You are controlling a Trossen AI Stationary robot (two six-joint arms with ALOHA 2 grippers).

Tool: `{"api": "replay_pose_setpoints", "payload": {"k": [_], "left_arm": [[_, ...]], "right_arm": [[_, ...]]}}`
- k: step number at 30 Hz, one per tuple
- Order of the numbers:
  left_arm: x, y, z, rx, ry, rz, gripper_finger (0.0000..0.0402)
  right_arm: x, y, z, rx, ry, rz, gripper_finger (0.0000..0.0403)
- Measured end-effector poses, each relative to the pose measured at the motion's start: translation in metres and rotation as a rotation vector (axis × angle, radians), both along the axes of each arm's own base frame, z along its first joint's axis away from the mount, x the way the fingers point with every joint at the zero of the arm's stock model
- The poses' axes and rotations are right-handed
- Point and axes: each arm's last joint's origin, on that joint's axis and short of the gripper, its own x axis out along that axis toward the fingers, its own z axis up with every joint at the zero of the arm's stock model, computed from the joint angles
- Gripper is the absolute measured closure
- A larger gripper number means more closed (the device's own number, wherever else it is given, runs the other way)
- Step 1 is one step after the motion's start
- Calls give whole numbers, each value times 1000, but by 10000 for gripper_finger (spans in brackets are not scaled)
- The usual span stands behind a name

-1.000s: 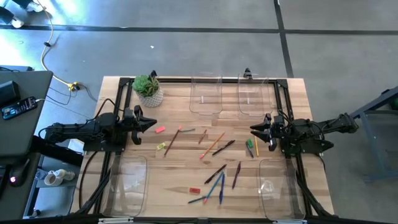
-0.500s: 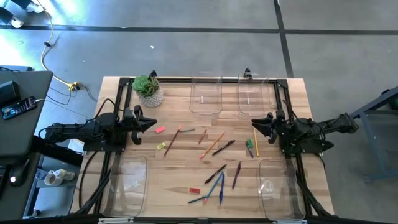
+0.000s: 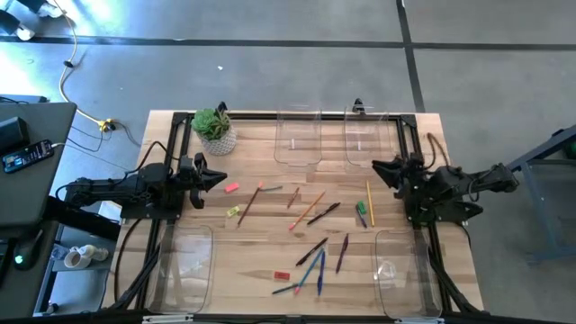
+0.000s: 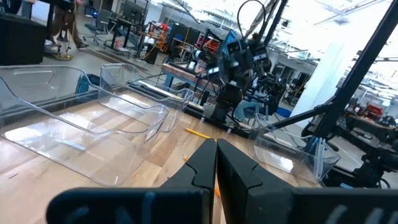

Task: Sort crayons/erasers/pens/pencils in bins
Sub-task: Put the yellow pencil into the top right transparent bin

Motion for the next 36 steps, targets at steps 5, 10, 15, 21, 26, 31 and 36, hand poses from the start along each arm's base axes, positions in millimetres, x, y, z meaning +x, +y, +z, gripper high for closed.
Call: {"api": "replay_pose_setpoints", "payload": {"k": [5,10,15,21,26,31,36], "left_arm": [[0,0,0,8,2,1,398],[0,0,0,15,4,1,398],[0,0,0,15,4,1,398],[0,0,0,15,4,1,398],[0,0,0,14,4,1,398],[0,0,0,14,4,1,398],[0,0,0,15,2,1,398]], "right_arm": [[-9,-3,34,-87,29,-55,279],[-15,-5,60,-56,167,-91,279],[-15,-6,71,75,323,-110,279],[-1,-2,74,182,436,-94,279],[15,3,68,279,504,-53,279],[29,7,57,387,588,-45,279],[44,12,46,482,666,-21,279]]}}
